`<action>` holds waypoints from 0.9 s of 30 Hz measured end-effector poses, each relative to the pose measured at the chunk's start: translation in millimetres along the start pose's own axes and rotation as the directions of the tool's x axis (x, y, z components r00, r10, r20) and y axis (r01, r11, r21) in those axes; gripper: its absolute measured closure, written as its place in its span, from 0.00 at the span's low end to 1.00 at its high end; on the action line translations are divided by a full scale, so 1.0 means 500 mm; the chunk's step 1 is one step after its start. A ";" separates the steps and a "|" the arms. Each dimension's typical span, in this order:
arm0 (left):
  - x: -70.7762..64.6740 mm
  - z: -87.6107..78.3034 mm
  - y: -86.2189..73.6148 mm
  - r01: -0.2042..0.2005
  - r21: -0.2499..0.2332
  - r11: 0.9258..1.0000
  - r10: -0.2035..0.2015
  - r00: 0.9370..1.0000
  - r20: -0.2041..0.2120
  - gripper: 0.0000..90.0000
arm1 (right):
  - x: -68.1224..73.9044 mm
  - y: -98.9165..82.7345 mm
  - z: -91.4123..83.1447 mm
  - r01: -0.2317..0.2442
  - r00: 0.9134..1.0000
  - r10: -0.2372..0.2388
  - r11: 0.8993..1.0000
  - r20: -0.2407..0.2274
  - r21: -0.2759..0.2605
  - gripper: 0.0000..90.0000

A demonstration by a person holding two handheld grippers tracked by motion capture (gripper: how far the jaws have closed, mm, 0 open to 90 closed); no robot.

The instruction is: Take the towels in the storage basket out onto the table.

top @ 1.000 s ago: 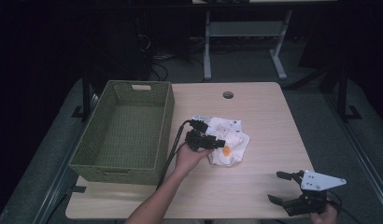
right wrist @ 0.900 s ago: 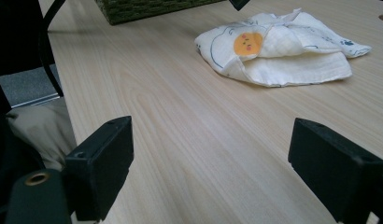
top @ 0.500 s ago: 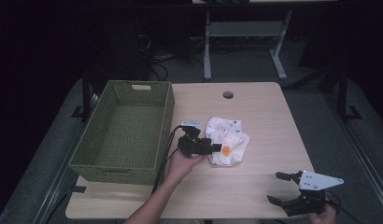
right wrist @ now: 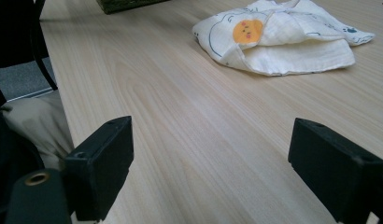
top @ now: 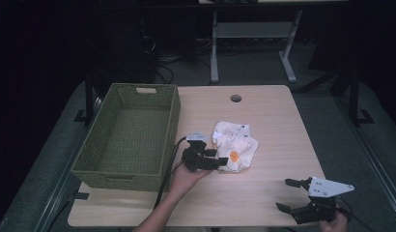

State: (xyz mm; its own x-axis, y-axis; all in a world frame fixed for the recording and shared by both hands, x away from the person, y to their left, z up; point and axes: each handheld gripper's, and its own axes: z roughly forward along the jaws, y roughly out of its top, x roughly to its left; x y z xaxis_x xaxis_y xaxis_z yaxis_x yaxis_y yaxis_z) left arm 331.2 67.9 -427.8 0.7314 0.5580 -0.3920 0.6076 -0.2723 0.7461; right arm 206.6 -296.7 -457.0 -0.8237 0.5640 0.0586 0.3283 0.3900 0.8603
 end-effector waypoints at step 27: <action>-0.039 -0.038 -0.065 -0.115 -0.003 0.993 0.115 0.993 -0.022 0.36 | 0.000 -0.002 0.002 -0.001 1.000 0.001 1.000 0.013 0.013 0.15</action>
State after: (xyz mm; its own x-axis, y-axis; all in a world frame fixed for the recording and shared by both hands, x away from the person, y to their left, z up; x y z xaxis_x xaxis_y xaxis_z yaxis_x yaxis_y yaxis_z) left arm 291.3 80.7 -434.4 0.7893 0.5401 -0.2920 0.5186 -0.3321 0.7879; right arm 206.5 -296.4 -458.5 -0.8171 0.5740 0.0530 0.3355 0.3987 0.8535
